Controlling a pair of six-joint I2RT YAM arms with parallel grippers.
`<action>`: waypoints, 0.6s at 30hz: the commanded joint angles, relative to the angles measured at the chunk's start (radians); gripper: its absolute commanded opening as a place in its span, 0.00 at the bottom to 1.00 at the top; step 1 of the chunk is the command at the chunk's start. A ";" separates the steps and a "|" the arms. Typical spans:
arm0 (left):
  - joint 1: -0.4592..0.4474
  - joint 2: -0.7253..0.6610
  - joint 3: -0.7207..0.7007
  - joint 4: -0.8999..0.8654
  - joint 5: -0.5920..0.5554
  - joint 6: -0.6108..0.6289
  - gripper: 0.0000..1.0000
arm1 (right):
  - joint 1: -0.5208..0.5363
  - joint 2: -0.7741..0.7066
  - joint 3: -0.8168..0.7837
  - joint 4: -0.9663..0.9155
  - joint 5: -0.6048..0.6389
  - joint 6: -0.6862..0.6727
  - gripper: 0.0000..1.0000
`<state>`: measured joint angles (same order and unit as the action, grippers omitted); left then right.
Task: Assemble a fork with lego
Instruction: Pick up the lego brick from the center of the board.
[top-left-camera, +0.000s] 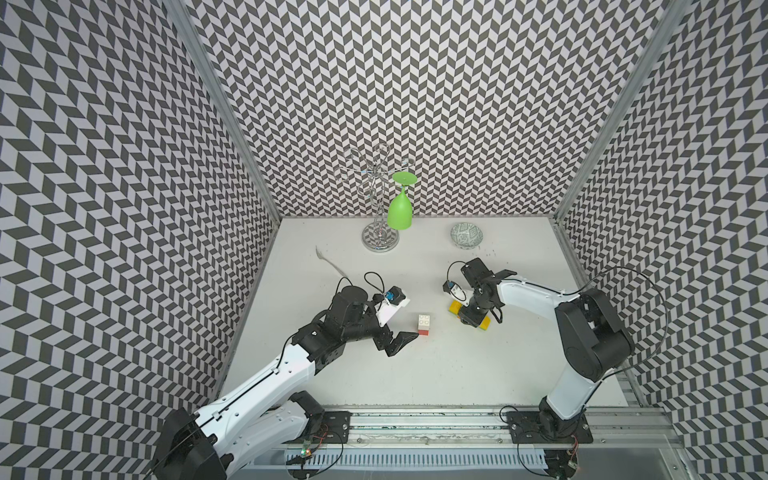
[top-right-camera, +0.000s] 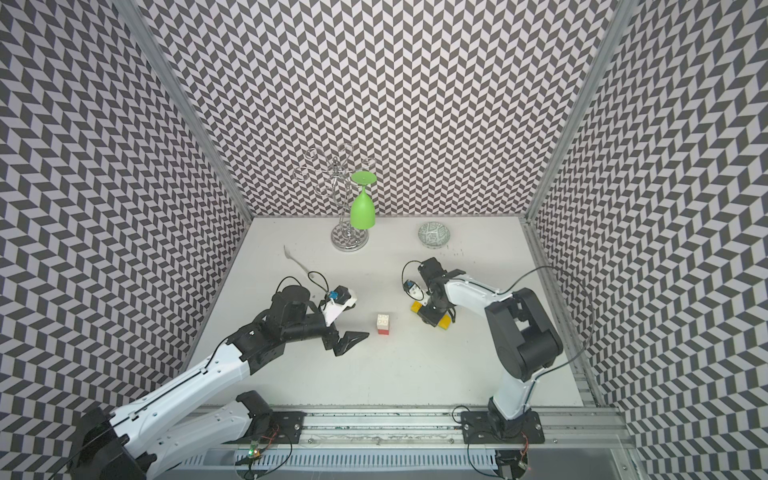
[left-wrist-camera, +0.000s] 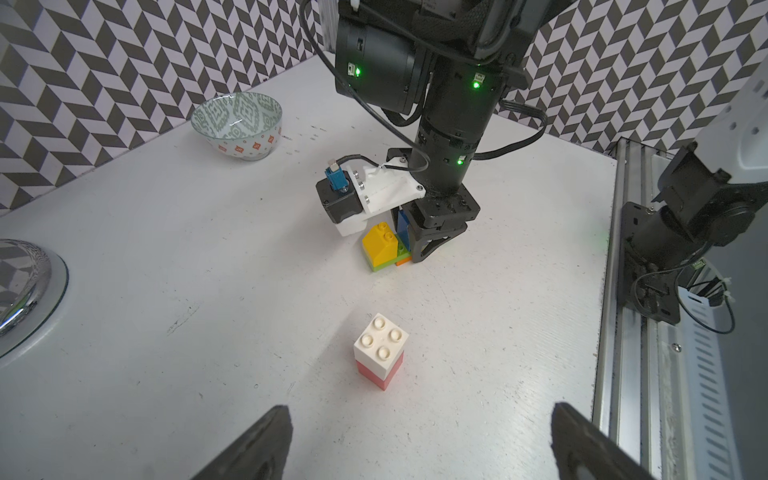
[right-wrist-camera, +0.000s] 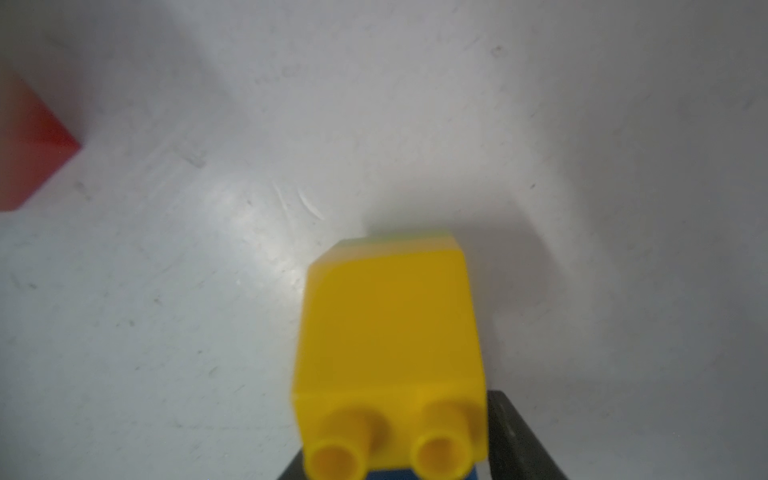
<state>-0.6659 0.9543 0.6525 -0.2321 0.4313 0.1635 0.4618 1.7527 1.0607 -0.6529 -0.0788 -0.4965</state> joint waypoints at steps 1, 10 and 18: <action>-0.003 -0.010 -0.009 0.013 -0.004 0.003 0.99 | 0.005 -0.029 -0.009 0.033 -0.010 0.006 0.50; -0.003 -0.005 -0.007 0.013 -0.003 0.001 0.99 | 0.005 -0.037 -0.011 0.034 -0.004 0.009 0.45; -0.003 0.000 -0.005 0.014 -0.005 0.001 0.98 | 0.005 -0.062 -0.019 0.030 -0.011 0.012 0.43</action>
<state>-0.6659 0.9554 0.6525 -0.2321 0.4309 0.1635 0.4618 1.7248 1.0492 -0.6430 -0.0795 -0.4915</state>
